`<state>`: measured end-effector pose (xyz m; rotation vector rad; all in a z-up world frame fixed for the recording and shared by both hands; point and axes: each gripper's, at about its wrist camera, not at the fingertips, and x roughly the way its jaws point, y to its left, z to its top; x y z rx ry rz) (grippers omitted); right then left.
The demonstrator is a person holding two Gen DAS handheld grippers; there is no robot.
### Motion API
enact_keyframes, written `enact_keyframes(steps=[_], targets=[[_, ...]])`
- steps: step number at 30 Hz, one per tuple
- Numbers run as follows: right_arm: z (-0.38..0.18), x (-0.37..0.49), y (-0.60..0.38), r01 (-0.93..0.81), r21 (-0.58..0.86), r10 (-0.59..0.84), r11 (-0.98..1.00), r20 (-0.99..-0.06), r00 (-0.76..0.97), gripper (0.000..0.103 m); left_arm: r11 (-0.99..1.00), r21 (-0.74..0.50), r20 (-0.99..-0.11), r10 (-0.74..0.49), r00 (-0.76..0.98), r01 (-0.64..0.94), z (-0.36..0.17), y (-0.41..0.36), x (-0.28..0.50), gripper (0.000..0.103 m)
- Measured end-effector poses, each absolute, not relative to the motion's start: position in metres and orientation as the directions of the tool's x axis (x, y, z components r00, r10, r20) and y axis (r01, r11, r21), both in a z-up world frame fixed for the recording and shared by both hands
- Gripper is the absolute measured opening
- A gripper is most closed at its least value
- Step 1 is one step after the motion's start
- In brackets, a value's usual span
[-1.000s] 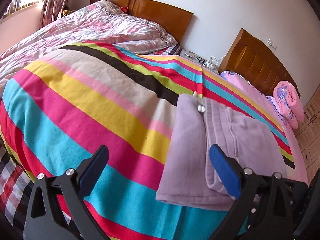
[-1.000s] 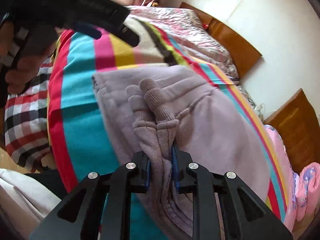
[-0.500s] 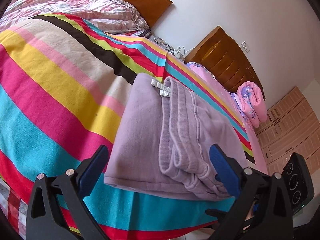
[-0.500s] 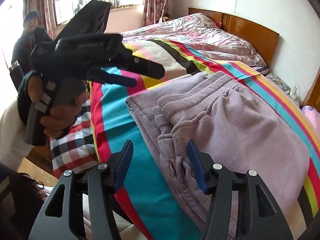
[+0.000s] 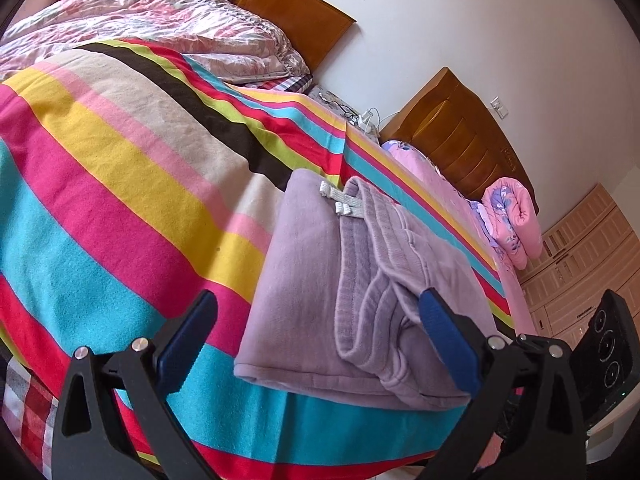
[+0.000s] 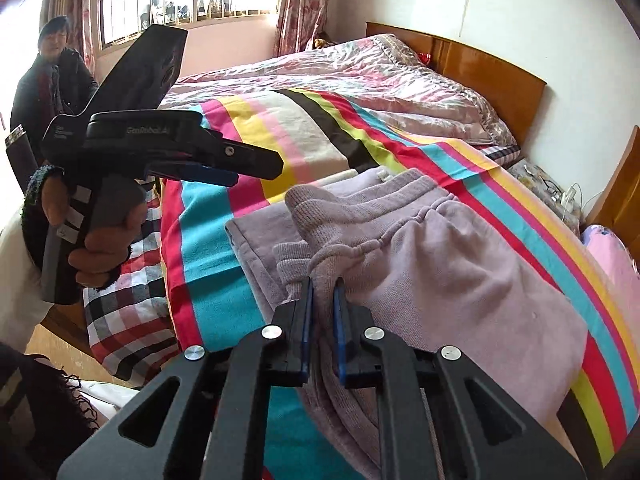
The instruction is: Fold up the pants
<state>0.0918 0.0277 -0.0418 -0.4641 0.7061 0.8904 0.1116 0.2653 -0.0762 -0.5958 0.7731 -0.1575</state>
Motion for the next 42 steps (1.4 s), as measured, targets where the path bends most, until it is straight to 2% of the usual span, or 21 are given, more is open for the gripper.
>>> enact_keyframes(steps=[3,7,10,11,15,17,23,25,32,41,42], targets=[[-0.074,0.095,0.038,-0.843,-0.09,0.482,0.53,-0.786,0.387,0.01,0.824,-0.561,-0.613,-0.348,0.71,-0.08,-0.079,0.264,0.113,0.101],[-0.079,0.098,0.033,-0.847,-0.035,0.511,0.53,-0.784,0.353,0.021,0.826,-0.557,-0.628,-0.351,0.695,-0.087,-0.086,0.26,0.115,0.101],[-0.076,0.095,0.031,-0.871,-0.013,0.536,0.491,-0.784,0.314,0.044,0.825,-0.559,-0.625,-0.353,0.697,-0.083,-0.085,0.259,0.115,0.101],[-0.079,0.091,0.034,-0.876,-0.053,0.517,0.479,-0.789,0.33,0.045,0.827,-0.556,-0.625,-0.351,0.697,-0.082,-0.084,0.259,0.115,0.101],[-0.088,0.08,0.043,-0.882,-0.197,0.464,0.427,-0.79,0.401,0.043,0.831,-0.553,-0.624,-0.357,0.695,-0.069,-0.082,0.254,0.115,0.101],[-0.09,0.077,0.046,-0.869,-0.269,0.435,0.416,-0.78,0.449,0.03,0.831,-0.552,-0.625,-0.361,0.692,-0.066,-0.081,0.253,0.116,0.101],[-0.086,0.067,0.043,-0.846,-0.367,0.439,0.388,-0.733,0.519,0.015,0.812,-0.581,-0.611,-0.392,0.688,-0.053,-0.073,0.255,0.116,0.101],[-0.075,0.071,0.036,-0.842,-0.326,0.478,0.43,-0.709,0.518,0.014,0.787,-0.615,-0.6,-0.428,0.676,-0.048,-0.073,0.258,0.117,0.101],[-0.051,0.078,0.026,-0.83,-0.271,0.53,0.487,-0.664,0.528,0.013,0.591,-0.805,-0.521,-0.67,0.529,-0.044,-0.088,0.262,0.138,0.101],[-0.037,0.078,0.022,-0.814,-0.259,0.554,0.52,-0.624,0.552,0.013,0.5,-0.866,-0.479,-0.826,0.297,-0.007,-0.096,0.212,0.208,0.101],[-0.039,0.078,0.024,-0.812,-0.265,0.548,0.521,-0.625,0.556,0.013,0.501,-0.865,-0.488,-0.832,0.265,-0.021,-0.102,0.204,0.218,0.097]])
